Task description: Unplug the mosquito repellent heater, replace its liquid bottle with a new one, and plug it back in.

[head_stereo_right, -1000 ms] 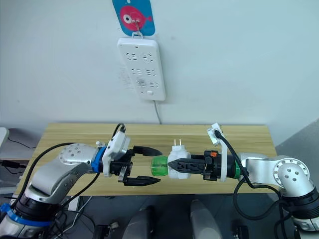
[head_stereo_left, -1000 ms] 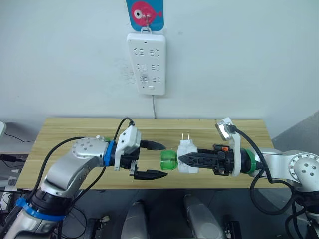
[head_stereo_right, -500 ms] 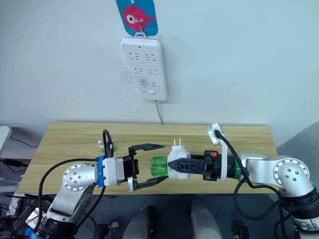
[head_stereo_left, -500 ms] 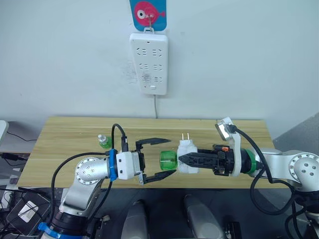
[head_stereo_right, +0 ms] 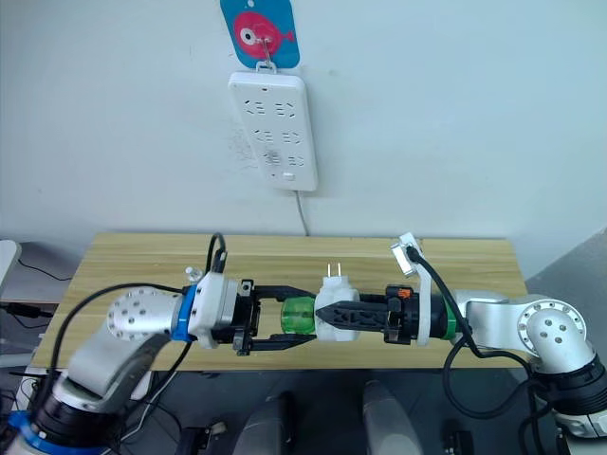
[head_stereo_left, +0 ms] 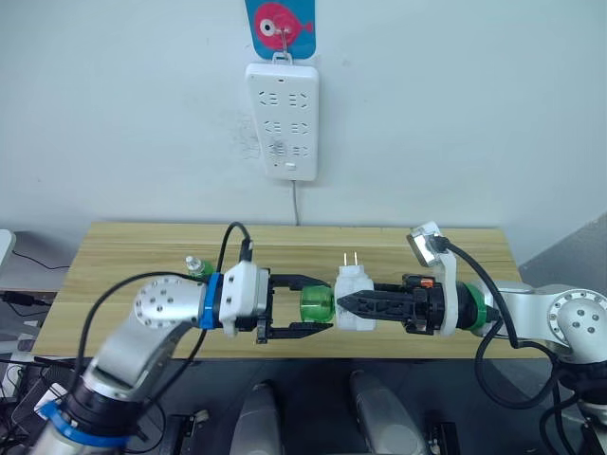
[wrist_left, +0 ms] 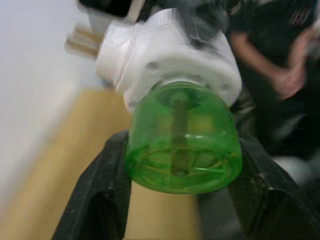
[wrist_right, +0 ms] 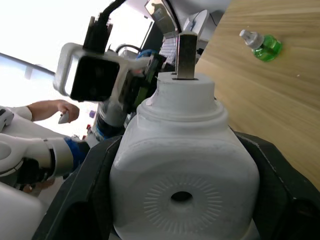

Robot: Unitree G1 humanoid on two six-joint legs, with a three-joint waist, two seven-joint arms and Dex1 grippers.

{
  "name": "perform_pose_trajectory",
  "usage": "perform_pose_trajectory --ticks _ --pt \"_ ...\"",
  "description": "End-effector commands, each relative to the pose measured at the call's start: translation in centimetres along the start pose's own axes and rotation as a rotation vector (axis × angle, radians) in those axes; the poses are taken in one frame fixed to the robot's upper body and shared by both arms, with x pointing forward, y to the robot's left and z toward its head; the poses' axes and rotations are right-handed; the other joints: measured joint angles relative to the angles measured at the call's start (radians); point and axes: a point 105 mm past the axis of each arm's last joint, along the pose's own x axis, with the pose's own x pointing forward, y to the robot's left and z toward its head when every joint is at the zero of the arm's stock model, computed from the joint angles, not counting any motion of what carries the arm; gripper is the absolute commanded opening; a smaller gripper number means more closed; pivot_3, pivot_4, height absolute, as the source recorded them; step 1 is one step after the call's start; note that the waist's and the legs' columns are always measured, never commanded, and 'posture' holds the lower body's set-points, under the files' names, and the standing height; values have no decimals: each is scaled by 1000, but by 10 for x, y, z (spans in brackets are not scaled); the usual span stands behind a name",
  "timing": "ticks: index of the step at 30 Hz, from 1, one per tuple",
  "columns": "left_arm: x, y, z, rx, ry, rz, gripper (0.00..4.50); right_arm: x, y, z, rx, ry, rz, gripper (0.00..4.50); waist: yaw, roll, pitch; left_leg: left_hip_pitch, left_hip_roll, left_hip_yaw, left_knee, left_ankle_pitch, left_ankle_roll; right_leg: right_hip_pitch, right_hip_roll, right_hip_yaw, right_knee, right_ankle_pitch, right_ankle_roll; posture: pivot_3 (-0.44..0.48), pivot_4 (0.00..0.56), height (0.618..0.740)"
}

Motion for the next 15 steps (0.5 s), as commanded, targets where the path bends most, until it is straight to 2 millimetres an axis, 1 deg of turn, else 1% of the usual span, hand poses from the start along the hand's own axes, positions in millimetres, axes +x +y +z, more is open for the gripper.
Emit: perform_pose_trajectory --ticks 1,4,7,9,11,12,15 --pt "-17 -3 2 -329 27 -78 2263 -2 5 0 -21 5 9 3036 -1 0 0 0 0 0 0 0 0 0 0 0 0 0 0 -169 255 740" --pt "-18 5 2 -322 43 -74 2263 -1 5 -1 -22 8 14 3036 0 0 0 0 0 0 -1 0 0 0 0 -1 -1 0 0 -172 256 740" --pt "-13 13 3 -253 26 -26 2263 -1 5 -1 -21 3 14 3036 1 0 0 0 0 0 -2 0 0 -1 0 -1 -1 0 0 -172 256 740" --pt "-12 15 -3 -231 43 -10 2263 -1 5 -1 -20 0 13 3036 1 0 0 0 0 0 -2 0 0 -1 0 -1 -1 0 0 -171 258 740" --pt "-12 11 -12 -192 78 -21 3000 -2 5 0 -16 -6 10 3036 1 0 0 0 0 0 -2 0 0 -1 0 -1 -1 0 0 -170 258 740" --pt "-13 10 -15 -177 87 -22 3276 -2 4 1 -15 -8 9 3036 1 0 0 0 0 0 -2 0 0 -1 0 0 -1 0 0 -170 258 740" --pt "-17 12 -32 -45 142 34 4216 -2 4 2 -12 -15 7 3036 1 0 0 0 0 1 -2 0 0 -1 0 0 -1 0 -1 -169 259 740"
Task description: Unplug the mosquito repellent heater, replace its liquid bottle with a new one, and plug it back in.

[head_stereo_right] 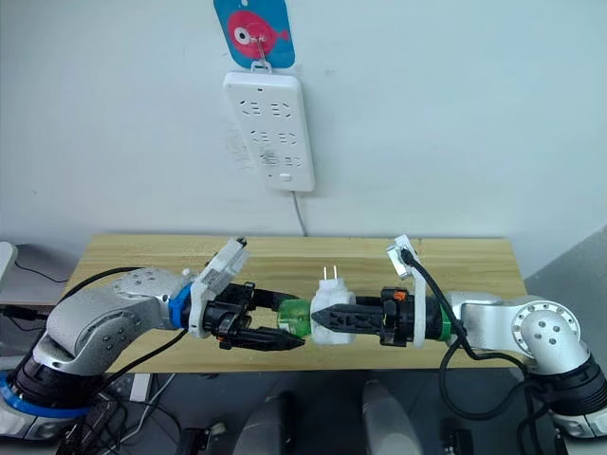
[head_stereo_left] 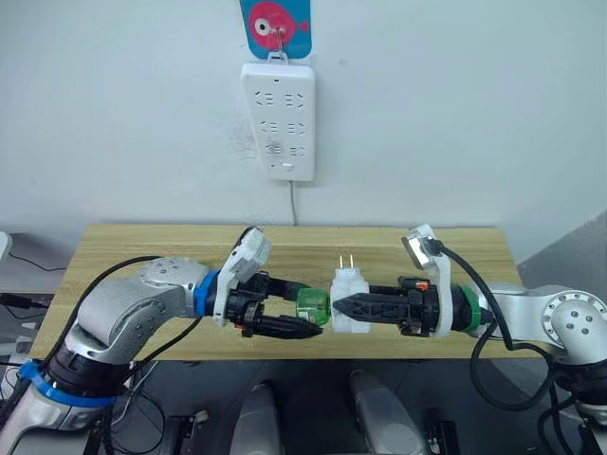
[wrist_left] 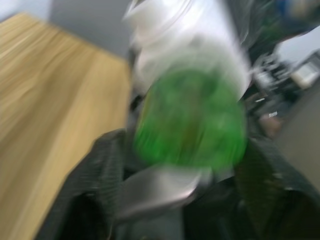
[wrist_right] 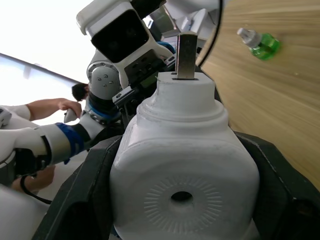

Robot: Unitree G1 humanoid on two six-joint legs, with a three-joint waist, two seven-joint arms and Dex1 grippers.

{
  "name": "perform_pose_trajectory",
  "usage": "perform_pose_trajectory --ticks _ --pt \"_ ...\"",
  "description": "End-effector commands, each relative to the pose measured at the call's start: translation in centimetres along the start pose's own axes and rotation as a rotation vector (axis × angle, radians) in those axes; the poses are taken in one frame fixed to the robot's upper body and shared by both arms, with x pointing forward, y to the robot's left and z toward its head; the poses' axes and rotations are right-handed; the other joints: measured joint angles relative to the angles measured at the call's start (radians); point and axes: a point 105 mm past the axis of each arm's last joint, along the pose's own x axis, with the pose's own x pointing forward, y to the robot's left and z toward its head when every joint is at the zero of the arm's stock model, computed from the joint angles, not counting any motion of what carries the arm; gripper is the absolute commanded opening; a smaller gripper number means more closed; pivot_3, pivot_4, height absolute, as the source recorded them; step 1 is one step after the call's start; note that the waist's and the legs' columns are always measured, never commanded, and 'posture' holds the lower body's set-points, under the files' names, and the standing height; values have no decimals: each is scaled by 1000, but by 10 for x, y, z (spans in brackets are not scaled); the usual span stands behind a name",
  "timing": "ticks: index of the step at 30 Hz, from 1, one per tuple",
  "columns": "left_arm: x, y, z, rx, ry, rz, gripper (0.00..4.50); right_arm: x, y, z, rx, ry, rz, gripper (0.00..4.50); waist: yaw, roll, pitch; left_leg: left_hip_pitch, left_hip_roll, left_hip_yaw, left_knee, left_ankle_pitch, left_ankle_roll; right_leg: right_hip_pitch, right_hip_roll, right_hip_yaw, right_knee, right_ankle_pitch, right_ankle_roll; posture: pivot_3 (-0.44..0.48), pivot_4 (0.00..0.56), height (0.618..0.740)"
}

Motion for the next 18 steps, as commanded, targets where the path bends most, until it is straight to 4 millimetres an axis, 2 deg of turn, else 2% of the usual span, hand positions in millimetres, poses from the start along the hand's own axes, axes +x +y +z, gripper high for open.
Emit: perform_pose_trajectory --ticks 1,3,7,9,12,18 --pt "-5 6 -13 149 54 80 4481 -2 10 5 -20 -23 39 3036 2 0 0 0 0 0 0 0 0 0 0 0 0 0 0 -167 259 740" --pt "-7 13 -27 262 95 158 4500 -2 9 6 -20 -25 38 3036 4 0 0 0 0 0 0 0 0 0 0 0 0 0 0 -167 258 740" --pt "0 3 -15 590 -56 212 4500 -2 9 5 -21 -23 38 3036 8 0 0 -1 0 2 0 0 0 0 -2 1 -1 1 -2 -169 259 740" --pt "3 -4 -7 682 -138 238 4500 -2 9 5 -21 -21 38 3036 12 0 0 -1 -1 2 0 0 0 0 -2 1 -1 1 -2 -172 260 740" --pt "6 -12 6 772 -226 279 4500 -2 9 4 -22 -19 37 3036 17 0 0 -1 0 2 0 0 0 -1 -2 1 -1 1 -2 -170 260 740" --pt "11 -17 18 867 -297 300 4500 -1 10 4 -24 -15 40 3036 18 0 0 -1 -1 3 1 0 0 0 -2 2 -1 1 -1 -167 258 740"
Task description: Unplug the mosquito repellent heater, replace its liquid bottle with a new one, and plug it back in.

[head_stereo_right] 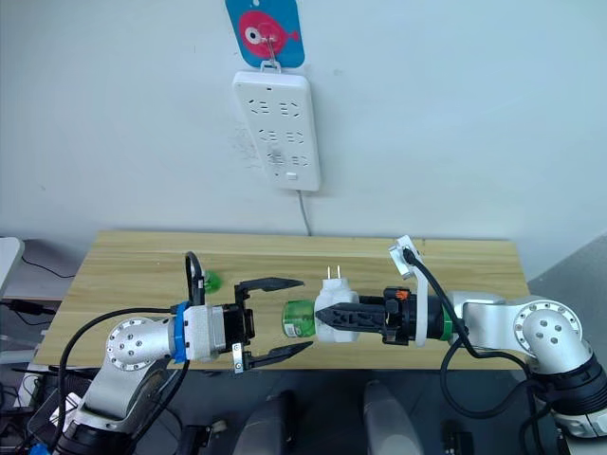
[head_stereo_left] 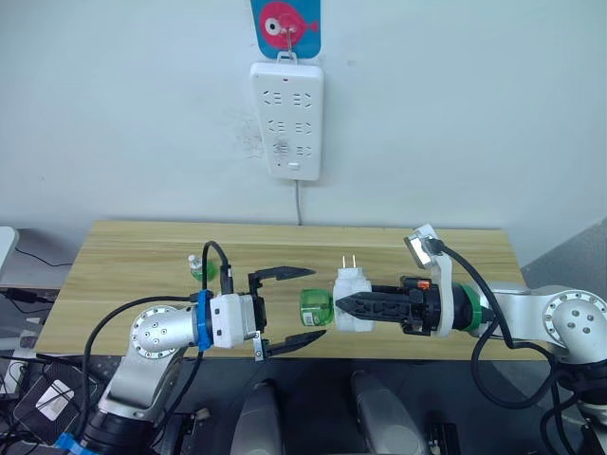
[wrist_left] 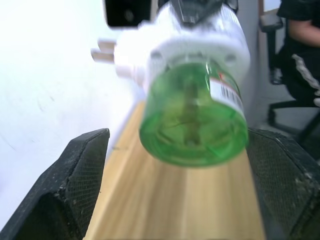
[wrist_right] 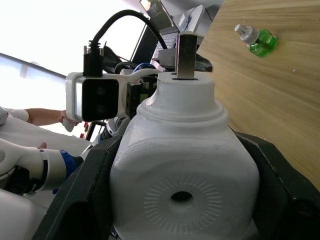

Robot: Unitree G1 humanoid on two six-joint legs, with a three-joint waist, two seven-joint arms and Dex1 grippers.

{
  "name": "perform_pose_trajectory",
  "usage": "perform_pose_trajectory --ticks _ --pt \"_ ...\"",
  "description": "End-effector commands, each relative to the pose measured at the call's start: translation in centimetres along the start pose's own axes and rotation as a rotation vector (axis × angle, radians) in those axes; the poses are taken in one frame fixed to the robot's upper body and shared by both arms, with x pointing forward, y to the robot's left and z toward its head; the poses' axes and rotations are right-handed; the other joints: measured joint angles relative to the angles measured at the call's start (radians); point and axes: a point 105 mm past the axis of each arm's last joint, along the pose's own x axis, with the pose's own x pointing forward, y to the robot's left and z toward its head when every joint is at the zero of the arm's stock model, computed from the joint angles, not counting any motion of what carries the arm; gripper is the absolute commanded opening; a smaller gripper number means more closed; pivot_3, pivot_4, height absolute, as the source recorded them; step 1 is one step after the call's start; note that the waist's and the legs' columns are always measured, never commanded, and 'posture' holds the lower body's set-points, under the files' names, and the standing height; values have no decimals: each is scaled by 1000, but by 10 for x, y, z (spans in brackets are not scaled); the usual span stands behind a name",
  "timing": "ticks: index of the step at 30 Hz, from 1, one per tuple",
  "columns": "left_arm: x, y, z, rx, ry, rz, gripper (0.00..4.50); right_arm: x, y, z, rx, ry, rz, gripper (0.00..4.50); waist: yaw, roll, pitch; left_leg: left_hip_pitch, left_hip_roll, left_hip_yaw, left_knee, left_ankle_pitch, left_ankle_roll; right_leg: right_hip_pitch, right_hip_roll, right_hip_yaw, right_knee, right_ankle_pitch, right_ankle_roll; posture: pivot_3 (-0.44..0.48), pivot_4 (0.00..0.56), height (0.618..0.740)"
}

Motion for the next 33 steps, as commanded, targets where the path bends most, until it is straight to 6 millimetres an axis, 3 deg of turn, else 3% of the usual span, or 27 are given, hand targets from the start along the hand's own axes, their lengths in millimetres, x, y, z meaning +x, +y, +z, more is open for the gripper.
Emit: perform_pose_trajectory --ticks 1,3,10,13,15,17,19,22,29,33 --pt "5 1 16 92 -62 -8 4500 0 10 4 -27 -11 40 3036 0 0 0 0 0 0 0 0 0 0 0 0 0 0 0 -167 257 740" --pt "5 -2 16 92 -64 -37 4500 0 10 4 -28 -10 41 3036 0 0 0 0 0 0 0 0 0 0 0 0 0 0 0 -168 256 740" --pt "6 -2 19 51 -64 -81 2332 1 10 5 -32 -13 42 3036 0 0 0 0 0 -1 0 0 0 0 0 0 0 0 0 -166 253 740" --pt "2 -1 19 -1 -35 -131 2276 2 11 5 -33 -14 46 3036 0 0 0 0 0 -1 0 0 0 0 1 -1 0 0 1 -166 252 740" --pt "3 2 16 -123 27 -194 2276 2 11 5 -36 -12 48 3036 0 0 0 0 0 -1 0 0 0 0 1 -1 1 -1 1 -158 251 740" --pt "2 8 11 -351 124 -224 2276 2 11 5 -38 -8 48 3035 -1 0 0 0 0 -2 0 0 0 0 1 -1 1 -1 1 -154 251 740" --pt "2 30 16 -719 146 -190 2276 2 11 3 -43 -1 48 3035 -1 0 0 0 0 -2 0 0 0 0 1 -2 1 -1 1 -153 250 740" --pt "-3 44 31 -949 154 -249 2275 2 10 2 -49 6 49 3035 -4 -1 1 0 0 -3 1 0 0 1 1 -3 1 -1 2 -156 251 740" --pt "-16 45 36 -1071 216 -294 2275 1 10 2 -54 3 46 3035 -18 -1 1 0 1 -5 -3 0 1 -1 2 -4 2 -1 0 -158 252 740" --pt "-11 39 33 -1048 208 -278 2275 1 11 2 -53 1 47 3035 -15 -1 1 0 1 -5 -3 0 1 -1 2 -4 1 -1 0 -155 254 740"
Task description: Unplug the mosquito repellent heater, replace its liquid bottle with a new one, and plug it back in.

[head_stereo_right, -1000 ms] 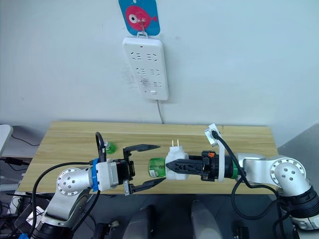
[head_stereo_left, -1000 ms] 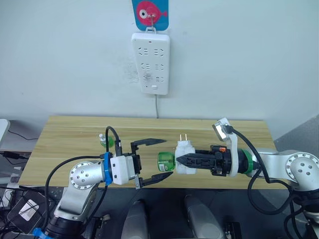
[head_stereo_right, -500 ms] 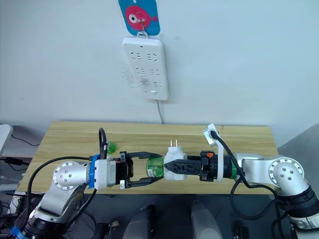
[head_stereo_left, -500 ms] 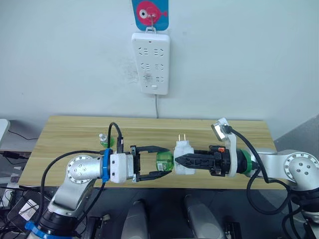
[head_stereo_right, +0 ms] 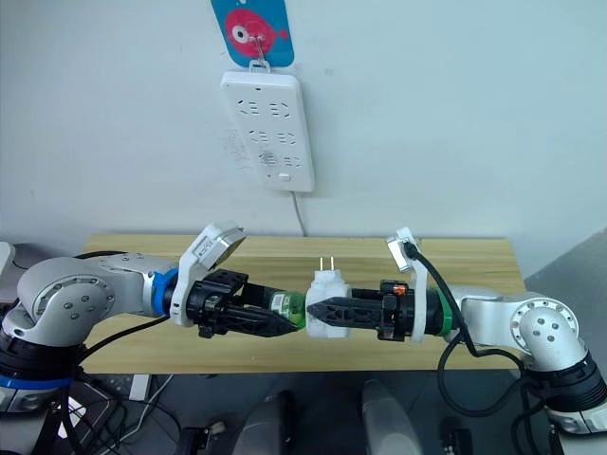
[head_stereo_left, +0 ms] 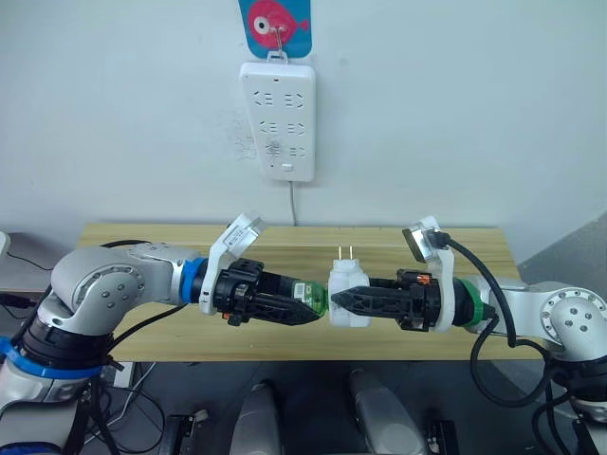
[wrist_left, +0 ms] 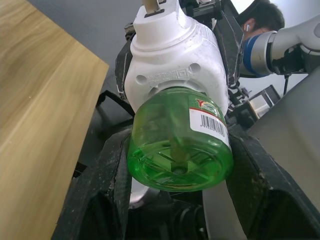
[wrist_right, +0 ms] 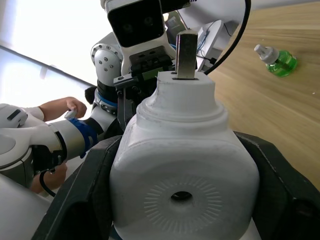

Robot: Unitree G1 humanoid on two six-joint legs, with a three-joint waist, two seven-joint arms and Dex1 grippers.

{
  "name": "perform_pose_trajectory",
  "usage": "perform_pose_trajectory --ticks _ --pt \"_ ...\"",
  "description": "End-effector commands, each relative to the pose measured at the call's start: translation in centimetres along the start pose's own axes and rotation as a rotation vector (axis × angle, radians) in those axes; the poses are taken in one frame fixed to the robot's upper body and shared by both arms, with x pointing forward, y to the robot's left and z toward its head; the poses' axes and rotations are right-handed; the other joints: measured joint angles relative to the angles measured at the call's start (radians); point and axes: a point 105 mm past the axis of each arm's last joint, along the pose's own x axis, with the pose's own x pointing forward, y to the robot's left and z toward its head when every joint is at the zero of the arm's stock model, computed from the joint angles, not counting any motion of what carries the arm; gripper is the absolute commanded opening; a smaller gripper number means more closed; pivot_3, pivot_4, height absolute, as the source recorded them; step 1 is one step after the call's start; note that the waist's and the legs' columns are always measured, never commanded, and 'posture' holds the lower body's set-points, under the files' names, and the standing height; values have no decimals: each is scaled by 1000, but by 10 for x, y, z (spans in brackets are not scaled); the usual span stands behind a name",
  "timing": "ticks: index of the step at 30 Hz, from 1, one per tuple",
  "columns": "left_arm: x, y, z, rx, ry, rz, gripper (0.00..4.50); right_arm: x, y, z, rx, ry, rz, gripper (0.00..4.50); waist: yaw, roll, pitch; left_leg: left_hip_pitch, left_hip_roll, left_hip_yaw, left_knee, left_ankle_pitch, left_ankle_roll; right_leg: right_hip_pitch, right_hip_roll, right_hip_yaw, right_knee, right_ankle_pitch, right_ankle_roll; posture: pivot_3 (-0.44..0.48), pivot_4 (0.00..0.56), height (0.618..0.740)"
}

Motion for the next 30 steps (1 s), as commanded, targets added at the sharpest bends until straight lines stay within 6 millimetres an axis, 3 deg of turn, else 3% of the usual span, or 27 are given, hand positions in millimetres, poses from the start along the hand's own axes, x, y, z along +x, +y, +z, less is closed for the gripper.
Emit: perform_pose_trajectory --ticks 1,4,6,12,16,18,24,30 --pt "-7 4 12 89 -72 88 2275 -5 -2 -3 -12 15 -30 3035 2 0 0 0 0 0 1 0 0 0 0 0 0 0 0 -154 254 740" --pt "3 4 14 155 -116 107 2275 -4 -2 -2 -11 14 -31 3035 7 0 0 0 0 1 2 0 0 1 0 0 0 0 1 -153 256 740" --pt "7 3 6 230 -85 110 3001 -5 -2 -2 -10 13 -32 3035 8 0 0 0 0 1 2 0 0 1 0 1 0 0 1 -152 256 740" --pt "4 9 -15 427 11 153 4493 -5 -3 0 -3 7 -34 3035 9 0 0 0 0 2 2 0 0 0 0 2 0 0 0 -151 256 740" --pt "-4 22 -35 651 98 215 4500 -6 -3 0 0 4 -35 3035 12 0 0 0 0 3 2 0 0 0 0 3 -1 0 -1 -151 256 740" --pt "-8 35 -30 737 8 347 4500 -5 -3 0 0 3 -35 3035 16 0 0 0 0 3 2 0 0 0 0 3 -1 1 -1 -154 257 740" --pt "2 8 -35 1151 -165 328 4500 -5 -2 -1 4 -1 -34 3035 28 0 0 -1 0 4 2 0 0 0 -2 3 -2 1 -3 -158 262 740" --pt "10 0 -37 1200 -203 300 4500 -5 -2 -1 5 2 -36 3035 31 0 0 0 0 6 3 0 0 0 -2 5 -1 0 -1 -161 260 740"
